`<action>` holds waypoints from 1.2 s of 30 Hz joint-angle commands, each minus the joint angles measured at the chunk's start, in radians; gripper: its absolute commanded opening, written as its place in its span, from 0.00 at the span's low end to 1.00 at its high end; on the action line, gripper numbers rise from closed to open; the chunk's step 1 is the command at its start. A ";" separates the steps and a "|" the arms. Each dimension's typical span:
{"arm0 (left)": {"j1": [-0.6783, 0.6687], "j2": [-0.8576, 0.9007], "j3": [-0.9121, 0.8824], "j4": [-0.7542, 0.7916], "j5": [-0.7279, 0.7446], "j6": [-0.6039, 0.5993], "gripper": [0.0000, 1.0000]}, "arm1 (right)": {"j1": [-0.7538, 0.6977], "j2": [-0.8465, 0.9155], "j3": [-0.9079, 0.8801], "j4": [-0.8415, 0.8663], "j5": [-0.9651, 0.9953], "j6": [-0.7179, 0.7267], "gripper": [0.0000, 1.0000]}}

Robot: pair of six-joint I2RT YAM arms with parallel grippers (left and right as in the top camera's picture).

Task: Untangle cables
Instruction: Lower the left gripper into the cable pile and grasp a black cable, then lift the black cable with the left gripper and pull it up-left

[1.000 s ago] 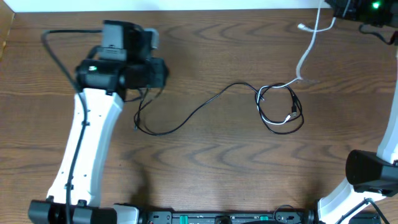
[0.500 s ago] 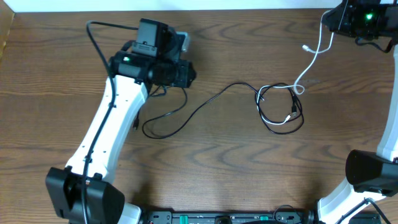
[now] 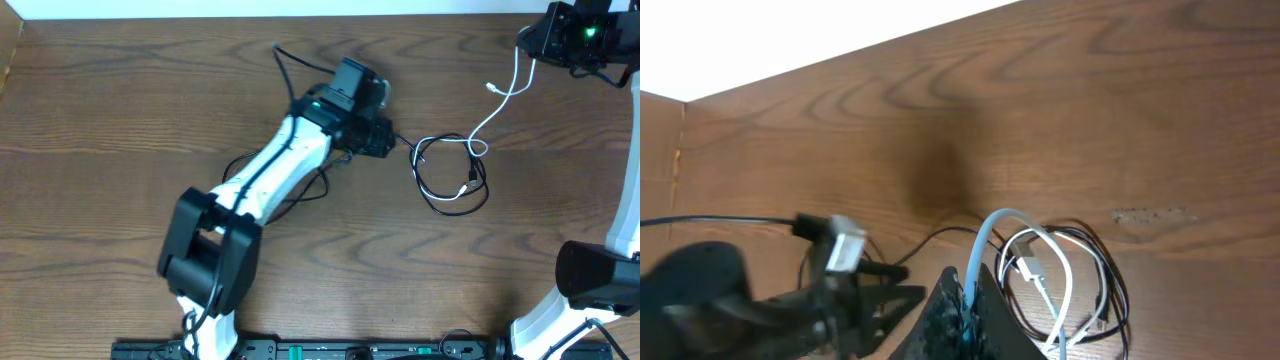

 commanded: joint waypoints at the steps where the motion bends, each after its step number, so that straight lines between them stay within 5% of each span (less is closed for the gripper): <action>1: -0.031 0.037 0.005 0.041 -0.002 -0.110 0.44 | 0.000 -0.012 -0.004 -0.007 0.020 -0.008 0.01; 8: -0.097 0.096 0.005 0.129 -0.048 -0.163 0.47 | 0.000 -0.012 -0.004 -0.018 0.044 -0.011 0.01; 23: -0.206 0.133 0.002 0.186 -0.426 -0.230 0.52 | 0.000 -0.012 -0.005 -0.032 0.044 -0.019 0.01; 36: -0.234 0.211 0.002 0.270 -0.437 -0.185 0.52 | 0.000 -0.012 -0.005 -0.062 0.089 -0.027 0.01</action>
